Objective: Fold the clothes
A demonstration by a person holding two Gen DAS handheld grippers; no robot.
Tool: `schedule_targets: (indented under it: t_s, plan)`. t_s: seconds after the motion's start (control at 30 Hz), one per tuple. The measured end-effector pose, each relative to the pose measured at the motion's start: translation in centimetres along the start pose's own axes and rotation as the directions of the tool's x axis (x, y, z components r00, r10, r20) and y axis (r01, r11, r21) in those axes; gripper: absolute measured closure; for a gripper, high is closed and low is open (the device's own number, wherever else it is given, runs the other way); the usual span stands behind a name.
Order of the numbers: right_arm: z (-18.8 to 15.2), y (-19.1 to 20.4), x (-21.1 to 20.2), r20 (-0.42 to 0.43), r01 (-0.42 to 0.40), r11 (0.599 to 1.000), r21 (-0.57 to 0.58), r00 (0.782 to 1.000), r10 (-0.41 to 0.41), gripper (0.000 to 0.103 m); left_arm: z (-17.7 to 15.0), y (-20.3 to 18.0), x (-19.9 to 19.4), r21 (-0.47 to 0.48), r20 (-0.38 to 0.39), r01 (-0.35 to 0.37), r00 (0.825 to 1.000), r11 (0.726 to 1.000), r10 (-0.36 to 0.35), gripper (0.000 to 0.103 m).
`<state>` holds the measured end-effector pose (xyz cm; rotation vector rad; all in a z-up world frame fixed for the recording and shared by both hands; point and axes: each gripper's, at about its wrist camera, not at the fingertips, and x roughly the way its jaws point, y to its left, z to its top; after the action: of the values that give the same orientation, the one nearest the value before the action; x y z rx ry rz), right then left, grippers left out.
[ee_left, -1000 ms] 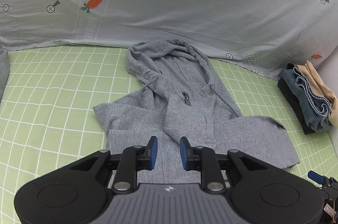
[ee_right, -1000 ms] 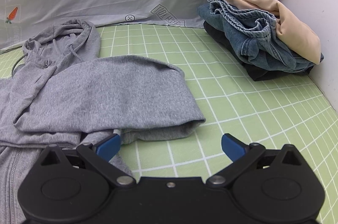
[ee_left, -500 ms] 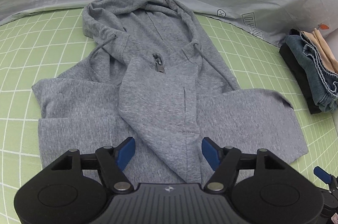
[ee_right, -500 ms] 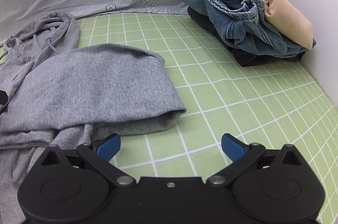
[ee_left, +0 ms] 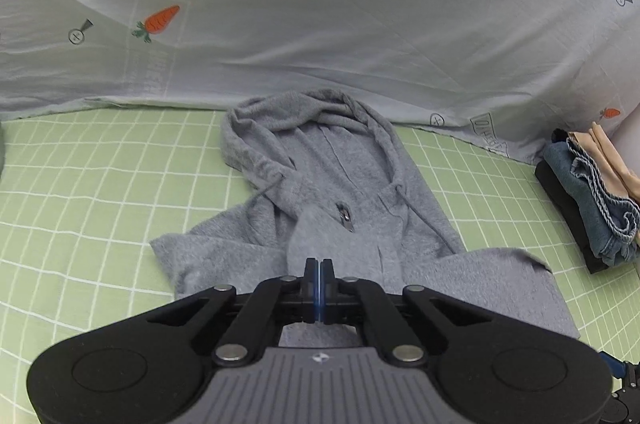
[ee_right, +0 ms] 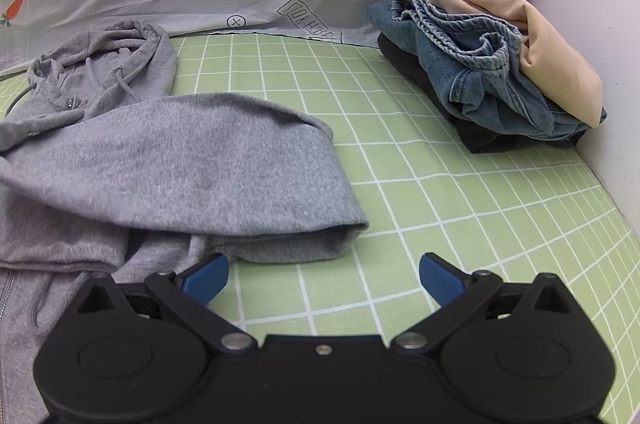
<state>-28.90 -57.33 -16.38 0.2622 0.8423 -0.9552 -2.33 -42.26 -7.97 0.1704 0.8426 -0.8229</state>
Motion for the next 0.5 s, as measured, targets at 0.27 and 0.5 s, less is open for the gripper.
schedule_targets:
  t_s: [0.27, 0.5]
  plan:
    - [-0.4, 0.8, 0.2, -0.009, 0.004, 1.000, -0.028, 1.000, -0.004, 0.000, 0.7, 4.5, -3.3, -0.095, 0.036, -0.055, 0.998, 0.994, 0.059, 0.102]
    - [-0.5, 0.8, 0.3, -0.014, -0.005, 1.000, -0.023, 1.000, 0.004, 0.000, -1.5, 2.1, 0.0, -0.096, -0.091, 0.054, 0.994, 0.994, -0.062, 0.074]
